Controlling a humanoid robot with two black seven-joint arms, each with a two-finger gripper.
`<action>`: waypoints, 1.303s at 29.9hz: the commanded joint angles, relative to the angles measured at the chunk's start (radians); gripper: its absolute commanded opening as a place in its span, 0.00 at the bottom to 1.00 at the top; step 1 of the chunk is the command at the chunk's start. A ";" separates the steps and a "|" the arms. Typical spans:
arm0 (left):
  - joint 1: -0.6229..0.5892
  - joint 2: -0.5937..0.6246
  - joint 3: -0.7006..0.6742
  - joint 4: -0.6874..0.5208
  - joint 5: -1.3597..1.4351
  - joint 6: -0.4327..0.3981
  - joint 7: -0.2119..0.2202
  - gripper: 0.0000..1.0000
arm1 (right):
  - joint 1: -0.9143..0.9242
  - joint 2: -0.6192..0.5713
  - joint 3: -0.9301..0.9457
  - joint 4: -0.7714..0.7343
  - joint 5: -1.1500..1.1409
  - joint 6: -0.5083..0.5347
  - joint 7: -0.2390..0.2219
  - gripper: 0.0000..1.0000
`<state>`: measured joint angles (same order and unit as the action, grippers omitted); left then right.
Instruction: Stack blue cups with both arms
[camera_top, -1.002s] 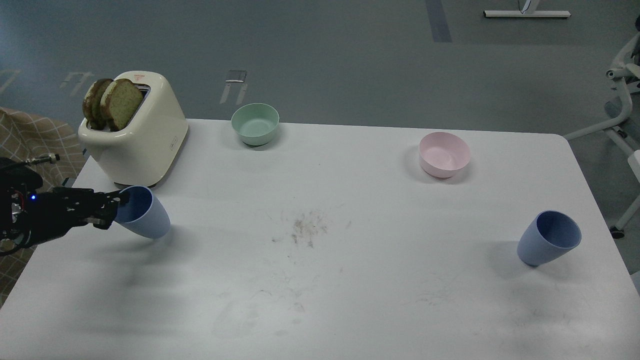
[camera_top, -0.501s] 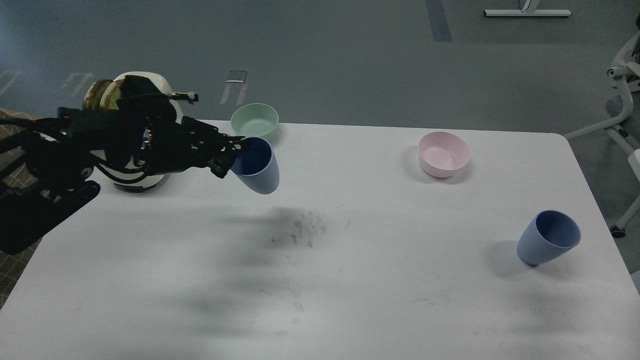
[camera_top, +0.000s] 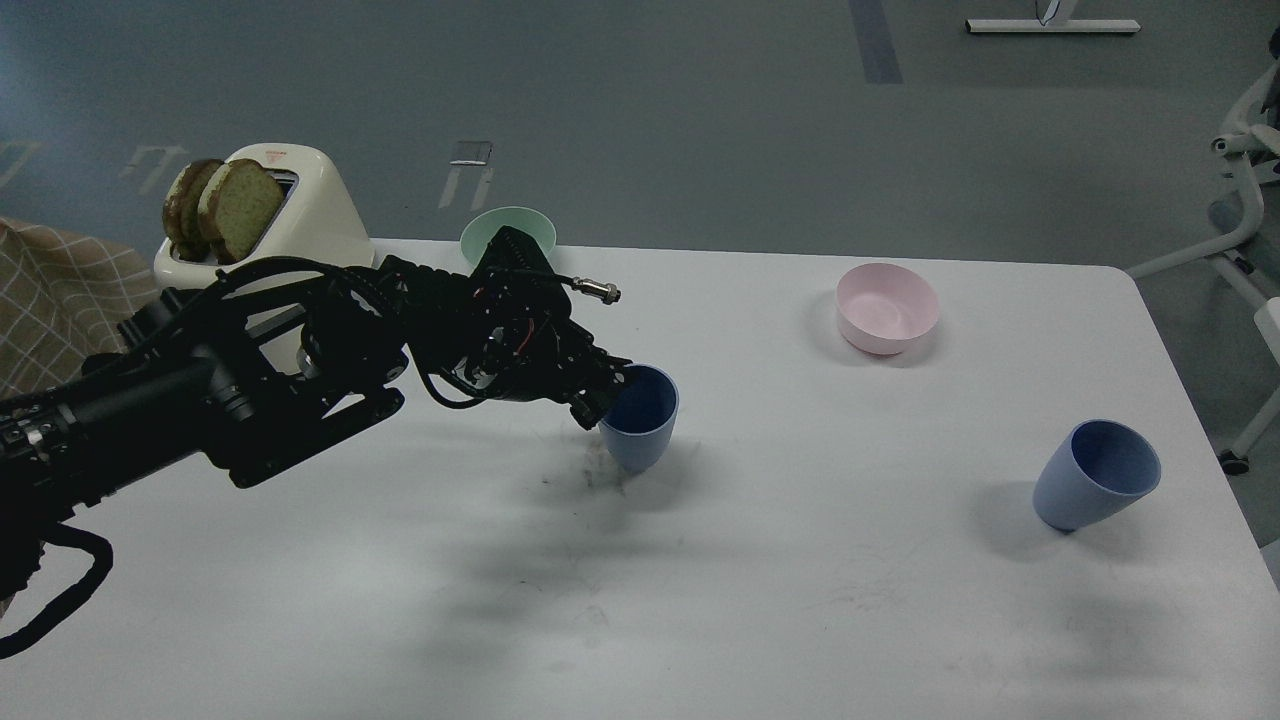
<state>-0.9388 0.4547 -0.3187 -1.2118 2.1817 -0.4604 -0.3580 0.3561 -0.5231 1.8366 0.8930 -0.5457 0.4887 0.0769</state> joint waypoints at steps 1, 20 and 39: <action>0.002 -0.024 0.001 0.012 0.000 -0.001 0.001 0.00 | -0.005 0.000 0.003 0.001 0.001 0.000 0.000 1.00; 0.011 -0.065 0.000 0.018 0.000 0.000 0.040 0.45 | -0.005 0.000 0.003 0.003 0.001 0.000 0.000 1.00; 0.098 0.097 -0.495 0.023 -1.004 0.131 0.016 0.97 | -0.003 -0.011 0.009 0.026 0.000 0.000 0.000 1.00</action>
<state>-0.8927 0.5096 -0.6937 -1.1862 1.4059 -0.3502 -0.3272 0.3484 -0.5338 1.8453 0.9025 -0.5461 0.4887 0.0768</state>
